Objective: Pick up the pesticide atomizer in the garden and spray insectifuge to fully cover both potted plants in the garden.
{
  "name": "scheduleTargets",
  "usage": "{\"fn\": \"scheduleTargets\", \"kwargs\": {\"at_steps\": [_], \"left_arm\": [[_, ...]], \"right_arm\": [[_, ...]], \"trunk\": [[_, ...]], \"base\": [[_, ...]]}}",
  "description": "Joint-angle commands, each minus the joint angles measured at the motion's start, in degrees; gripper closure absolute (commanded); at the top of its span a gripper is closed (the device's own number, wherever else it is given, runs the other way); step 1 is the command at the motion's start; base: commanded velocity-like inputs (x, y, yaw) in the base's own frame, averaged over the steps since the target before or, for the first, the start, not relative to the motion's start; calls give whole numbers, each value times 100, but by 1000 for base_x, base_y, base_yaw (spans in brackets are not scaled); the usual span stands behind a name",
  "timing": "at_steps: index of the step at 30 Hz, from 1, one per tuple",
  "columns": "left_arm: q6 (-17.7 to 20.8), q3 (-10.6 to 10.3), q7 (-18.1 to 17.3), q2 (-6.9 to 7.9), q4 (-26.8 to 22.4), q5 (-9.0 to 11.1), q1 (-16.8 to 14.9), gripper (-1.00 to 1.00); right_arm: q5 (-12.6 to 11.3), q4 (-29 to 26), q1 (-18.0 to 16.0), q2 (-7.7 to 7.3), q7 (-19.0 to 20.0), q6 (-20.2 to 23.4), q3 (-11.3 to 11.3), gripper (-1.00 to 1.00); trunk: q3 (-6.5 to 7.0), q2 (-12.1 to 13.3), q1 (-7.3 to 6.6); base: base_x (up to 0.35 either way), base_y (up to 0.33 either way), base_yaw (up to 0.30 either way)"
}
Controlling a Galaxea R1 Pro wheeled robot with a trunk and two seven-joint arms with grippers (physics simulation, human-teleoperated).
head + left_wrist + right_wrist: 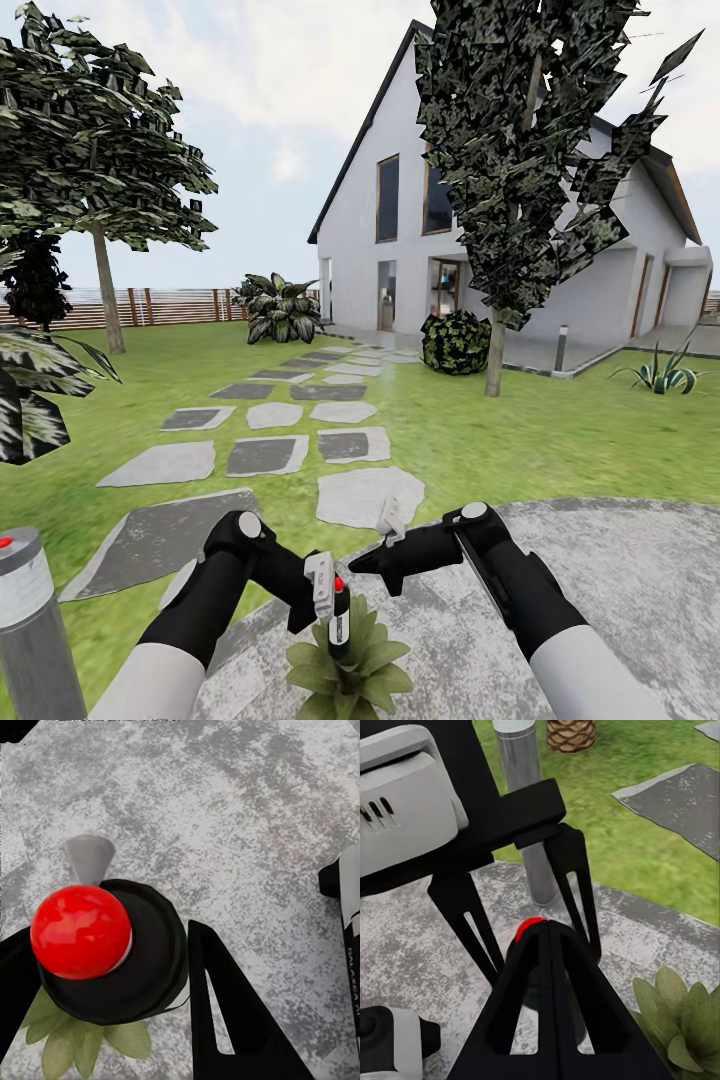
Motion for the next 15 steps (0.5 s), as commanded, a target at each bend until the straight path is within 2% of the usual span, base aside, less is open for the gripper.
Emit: {"fn": "scheduleTargets", "kwargs": {"at_steps": [1,5,12,15], "left_arm": [[60,0,-30,-2,-6,-28,-10,100],[60,0,-35,-13,-6,-24,-19,100],[60,0,-41,-28,-19,-23,-24,100],[60,0,-52,-28,-171,-23,-21,100]], "right_arm": [[23,-8,-4,1,26,53,-2,100],[23,-8,-4,1,27,53,6,100],[23,-8,-4,1,24,53,146,100],[23,-8,-4,1,25,53,155,100]], "trunk": [[-7,-4,0],[-7,-4,0],[-7,-4,0],[-7,-4,0]], "base": [[0,0,0],[0,0,0],[0,0,0],[0,0,0]]}}
